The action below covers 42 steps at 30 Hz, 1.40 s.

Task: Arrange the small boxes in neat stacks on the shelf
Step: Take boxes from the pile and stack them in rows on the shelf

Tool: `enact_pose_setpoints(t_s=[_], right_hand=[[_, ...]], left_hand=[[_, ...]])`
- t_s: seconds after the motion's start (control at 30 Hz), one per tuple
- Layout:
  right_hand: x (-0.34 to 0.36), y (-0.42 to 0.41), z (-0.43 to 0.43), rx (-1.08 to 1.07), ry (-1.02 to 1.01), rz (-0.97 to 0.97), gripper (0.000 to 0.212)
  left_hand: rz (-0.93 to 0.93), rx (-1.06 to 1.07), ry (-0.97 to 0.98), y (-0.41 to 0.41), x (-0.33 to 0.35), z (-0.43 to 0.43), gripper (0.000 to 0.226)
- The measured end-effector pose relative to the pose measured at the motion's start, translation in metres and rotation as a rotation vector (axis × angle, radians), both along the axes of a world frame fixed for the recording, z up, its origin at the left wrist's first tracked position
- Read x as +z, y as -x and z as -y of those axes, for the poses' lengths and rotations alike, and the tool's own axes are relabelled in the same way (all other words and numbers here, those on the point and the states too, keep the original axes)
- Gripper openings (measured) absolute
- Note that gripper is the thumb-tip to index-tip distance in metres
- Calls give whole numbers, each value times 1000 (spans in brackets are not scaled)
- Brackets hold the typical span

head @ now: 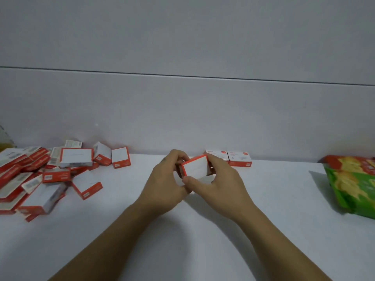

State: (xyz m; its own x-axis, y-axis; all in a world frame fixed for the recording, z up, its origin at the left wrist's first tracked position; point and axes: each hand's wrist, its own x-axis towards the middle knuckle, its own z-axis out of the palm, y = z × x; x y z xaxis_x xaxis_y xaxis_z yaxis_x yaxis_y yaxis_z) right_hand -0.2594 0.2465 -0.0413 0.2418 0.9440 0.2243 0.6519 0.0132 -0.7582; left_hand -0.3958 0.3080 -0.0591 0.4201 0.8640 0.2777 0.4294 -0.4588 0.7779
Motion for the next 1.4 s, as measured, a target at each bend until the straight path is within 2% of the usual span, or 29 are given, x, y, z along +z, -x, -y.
enact_pose_setpoints(t_s=[0.1, 0.17, 0.23, 0.27, 0.4, 0.47, 0.53, 0.6, 0.77, 0.9, 1.0, 1.17, 1.23, 1.3, 1.4], right_hand=[[0, -1, 0, -71, -4, 4, 43], [2, -4, 0, -88, 20, -25, 56], [4, -7, 0, -78, 73, -169, 68], [4, -7, -1, -59, 92, -248, 66], [8, -5, -3, 30, 87, -602, 22], [10, -3, -2, 67, 97, -835, 29], [11, -5, -2, 99, 117, -975, 40], [10, -8, -3, 97, 112, -967, 41], [3, -14, -7, 10, 64, -780, 19], [2, -14, -5, -4, 27, -756, 20], [3, -14, -5, -2, 19, -743, 19], [6, -21, -7, 18, 53, -760, 8], [6, -23, -7, 40, 77, -769, 14], [6, -25, -7, 99, 106, -771, 35], [4, -28, -5, 206, 153, -756, 67]], left_hand=[[-1, -39, -42, -4, 0, 4, 56], [20, -54, -104, -5, -1, 5, 54], [53, -60, -188, -3, -2, 3, 49], [69, -66, -208, -1, -3, 0, 47], [115, -91, -141, 2, -2, -5, 50], [114, -118, -72, 3, -2, -6, 49], [110, -113, -54, 3, -2, -6, 50], [122, -103, -78, 3, -1, -7, 50], [167, -99, -76, 4, 0, -7, 50], [173, -96, -68, 4, -3, -9, 51], [228, -103, 7, 3, -2, -8, 53], [391, -114, 216, 1, 0, -6, 76], [437, -119, 273, 0, -1, -6, 72], [450, -115, 292, 1, 0, -7, 62], [473, -111, 293, 1, 3, -6, 32]])
